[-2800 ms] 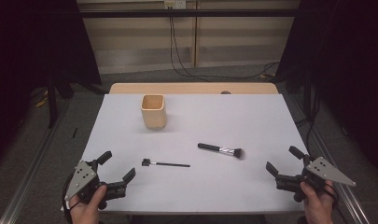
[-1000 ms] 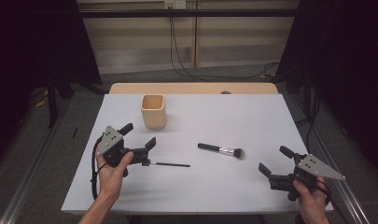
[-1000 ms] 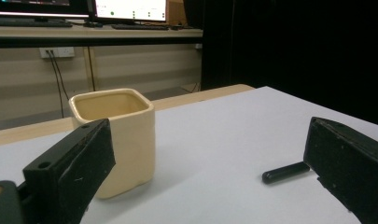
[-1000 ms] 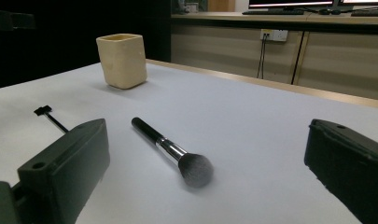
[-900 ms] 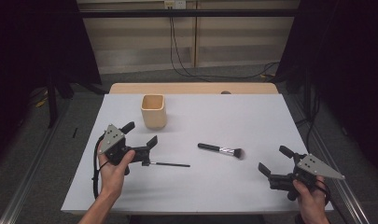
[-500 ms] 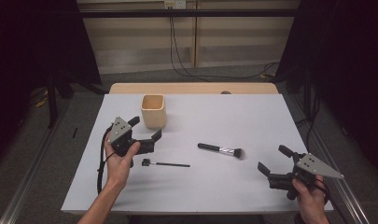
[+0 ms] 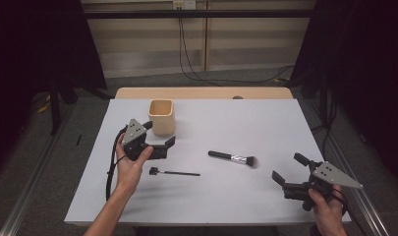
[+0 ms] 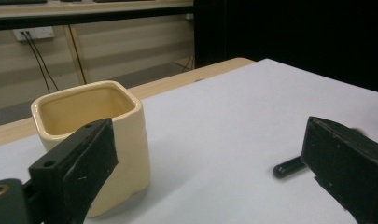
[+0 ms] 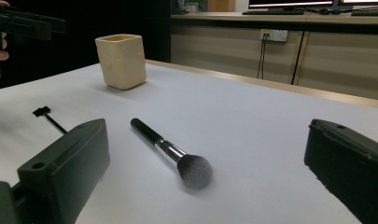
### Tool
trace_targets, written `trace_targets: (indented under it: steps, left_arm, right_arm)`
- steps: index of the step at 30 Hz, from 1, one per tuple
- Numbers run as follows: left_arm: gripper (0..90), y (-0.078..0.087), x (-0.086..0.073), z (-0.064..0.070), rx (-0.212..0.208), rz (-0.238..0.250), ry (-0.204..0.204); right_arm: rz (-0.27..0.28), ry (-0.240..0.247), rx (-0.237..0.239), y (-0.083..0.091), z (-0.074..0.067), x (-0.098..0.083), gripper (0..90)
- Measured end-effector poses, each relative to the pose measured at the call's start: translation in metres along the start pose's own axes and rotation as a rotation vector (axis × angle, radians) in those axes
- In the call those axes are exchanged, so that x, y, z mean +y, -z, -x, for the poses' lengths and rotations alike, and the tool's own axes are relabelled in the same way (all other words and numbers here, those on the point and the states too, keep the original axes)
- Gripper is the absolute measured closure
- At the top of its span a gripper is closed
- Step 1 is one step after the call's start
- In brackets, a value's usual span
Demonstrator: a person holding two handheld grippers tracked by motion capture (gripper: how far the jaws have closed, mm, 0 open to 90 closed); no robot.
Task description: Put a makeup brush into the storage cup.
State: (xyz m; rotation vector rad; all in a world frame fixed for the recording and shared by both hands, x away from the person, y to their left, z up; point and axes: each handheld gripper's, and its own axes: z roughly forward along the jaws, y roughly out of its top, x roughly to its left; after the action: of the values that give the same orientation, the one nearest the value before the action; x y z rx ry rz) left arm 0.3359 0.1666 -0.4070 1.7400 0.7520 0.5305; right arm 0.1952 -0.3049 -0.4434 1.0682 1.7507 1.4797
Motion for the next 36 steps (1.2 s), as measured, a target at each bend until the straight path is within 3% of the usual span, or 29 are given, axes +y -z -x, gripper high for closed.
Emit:
trace_targets:
  steps: [7, 12, 18, 21, 25, 28, 33, 36]
  left_arm:
    - [3.5, 0.003, 0.011, -0.005, -0.006, -0.096, -0.007]
    - [5.4, 0.0, 0.018, -0.006, -0.025, -0.24, -0.033]
    - [4.7, -0.004, 0.021, -0.006, -0.06, -0.328, -0.09]
    - [4.8, -0.006, 0.022, -0.005, -0.089, -0.385, -0.084]
    - [4.9, -0.01, 0.02, -0.003, -0.101, -0.465, -0.113]
    - [4.9, -0.014, 0.02, -0.002, -0.122, -0.517, -0.113]
    - [4.9, -0.021, 0.021, -0.005, -0.227, -0.623, -0.09]
    - [5.0, -0.022, 0.02, -0.004, -0.207, -0.662, -0.125]
  right_arm:
    - [-0.005, 0.009, 0.002, -0.001, 0.001, 0.0, 0.0]
    - [-0.005, -0.003, 0.003, -0.001, -0.001, 0.0, 0.0]
    - [-0.008, 0.001, 0.002, -0.001, -0.001, 0.0, 0.0]
    - [-0.011, 0.004, 0.001, -0.001, 0.0, 0.0, 0.0]
    - [-0.007, 0.0, 0.0, -0.001, 0.0, 0.0, 0.0]
    - [-0.009, -0.001, 0.003, -0.001, 0.0, 0.0, 0.0]
    - [-0.013, 0.004, 0.003, -0.002, 0.0, -0.001, 0.0]
    - [-0.012, -0.001, 0.003, -0.002, 0.0, 0.0, 0.0]
